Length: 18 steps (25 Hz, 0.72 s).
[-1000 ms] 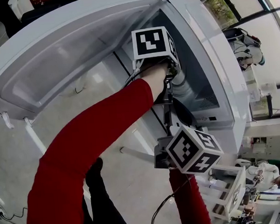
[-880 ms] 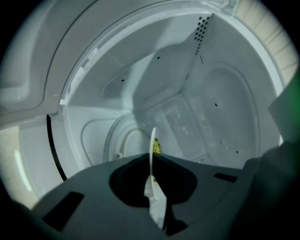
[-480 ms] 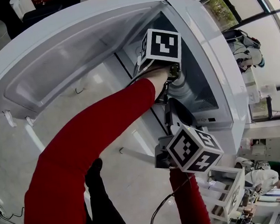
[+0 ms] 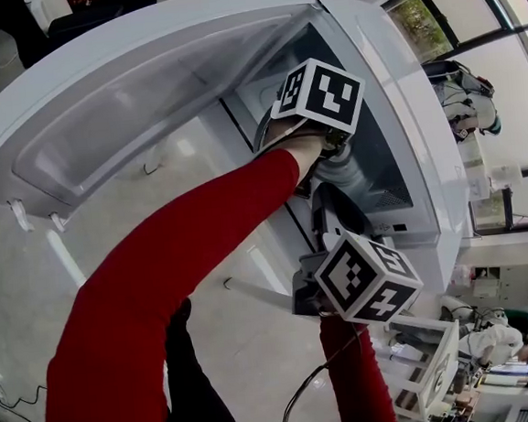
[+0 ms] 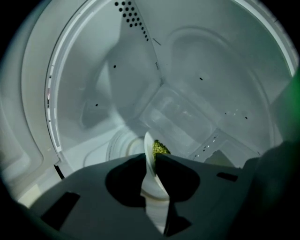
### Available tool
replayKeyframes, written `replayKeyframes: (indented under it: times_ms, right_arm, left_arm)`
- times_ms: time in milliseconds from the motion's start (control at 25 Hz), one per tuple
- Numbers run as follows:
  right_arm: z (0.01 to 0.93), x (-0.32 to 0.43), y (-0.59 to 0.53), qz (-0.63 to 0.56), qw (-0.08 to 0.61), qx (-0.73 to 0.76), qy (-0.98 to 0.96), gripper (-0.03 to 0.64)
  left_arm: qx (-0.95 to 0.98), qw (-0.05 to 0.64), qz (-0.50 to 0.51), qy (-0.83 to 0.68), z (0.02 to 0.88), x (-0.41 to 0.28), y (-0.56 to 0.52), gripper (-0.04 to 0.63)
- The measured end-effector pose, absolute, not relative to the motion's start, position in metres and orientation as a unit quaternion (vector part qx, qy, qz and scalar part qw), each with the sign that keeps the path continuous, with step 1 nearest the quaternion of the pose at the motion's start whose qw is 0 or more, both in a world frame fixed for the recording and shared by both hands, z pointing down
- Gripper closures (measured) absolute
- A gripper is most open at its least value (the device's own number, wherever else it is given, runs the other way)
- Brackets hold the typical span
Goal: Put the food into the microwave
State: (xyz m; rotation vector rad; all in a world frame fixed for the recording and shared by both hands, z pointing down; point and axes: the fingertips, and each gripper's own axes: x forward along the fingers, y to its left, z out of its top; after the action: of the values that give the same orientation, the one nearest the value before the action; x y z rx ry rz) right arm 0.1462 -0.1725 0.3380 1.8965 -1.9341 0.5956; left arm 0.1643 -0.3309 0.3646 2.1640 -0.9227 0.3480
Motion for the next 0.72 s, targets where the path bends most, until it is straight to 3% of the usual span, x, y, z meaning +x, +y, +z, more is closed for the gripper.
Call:
replayKeyframes:
  times_ms: [720]
  right_arm:
    - [0.3365,0.1448,-0.1731,0.21,0.182,0.668,-0.69,0.603]
  left_arm:
    - [0.866,0.276,0.169,-0.381,0.3599,0.1623,-0.3353,0.511]
